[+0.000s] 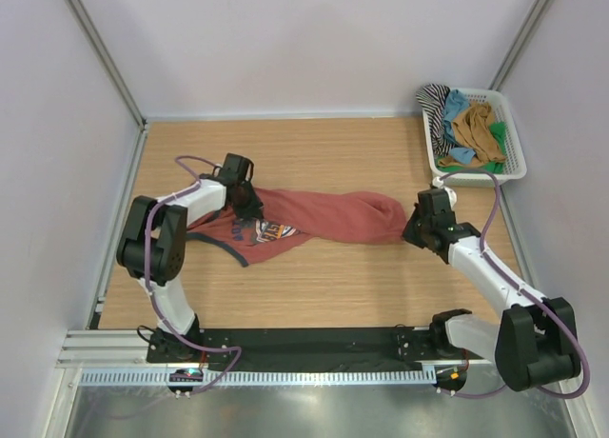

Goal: Fold and stack the tank tops
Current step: Flatten the tank top out

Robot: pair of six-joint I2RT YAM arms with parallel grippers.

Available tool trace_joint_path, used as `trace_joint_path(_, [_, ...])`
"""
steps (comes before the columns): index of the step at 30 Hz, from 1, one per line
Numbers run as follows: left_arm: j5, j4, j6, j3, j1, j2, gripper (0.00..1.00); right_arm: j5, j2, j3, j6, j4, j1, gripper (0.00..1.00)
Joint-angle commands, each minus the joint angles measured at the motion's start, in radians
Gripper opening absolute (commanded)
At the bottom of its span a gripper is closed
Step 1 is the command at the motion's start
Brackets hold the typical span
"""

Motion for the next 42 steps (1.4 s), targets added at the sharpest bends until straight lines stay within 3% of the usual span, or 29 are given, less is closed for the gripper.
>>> trace_joint_path(1, [0.004,-0.004,0.013,0.015,0.000,-0.069,0.00,0.014,-0.038,0.066,-0.015,-0.022,-0.006,0.01])
trace_joint_path(11, [0.082,-0.147,0.027,0.128,0.034,-0.243,0.00,0.023,-0.008,0.307,-0.047,-0.126,-0.016,0.01])
trace_joint_path(18, [0.193,-0.268,0.041,0.288,0.183,-0.307,0.00,-0.003,0.095,0.621,-0.075,-0.200,-0.025,0.01])
trace_joint_path(22, [0.208,-0.351,0.062,0.391,0.200,-0.397,0.00,-0.056,0.084,0.754,-0.099,-0.217,-0.026,0.01])
trace_joint_path(28, [0.190,-0.391,0.079,0.464,0.201,-0.624,0.00,-0.255,-0.102,0.831,-0.144,-0.186,-0.025,0.01])
trace_joint_path(36, [0.063,-0.323,0.125,0.438,0.201,-1.084,0.00,-0.398,-0.405,0.824,-0.147,-0.143,-0.025,0.01])
trace_joint_path(39, [-0.017,-0.271,0.133,0.403,0.201,-1.178,0.00,-0.372,-0.482,0.796,-0.150,-0.120,-0.026,0.01])
trace_joint_path(42, [-0.039,-0.251,0.131,0.395,0.200,-1.150,0.00,-0.331,-0.479,0.795,-0.159,-0.114,-0.025,0.01])
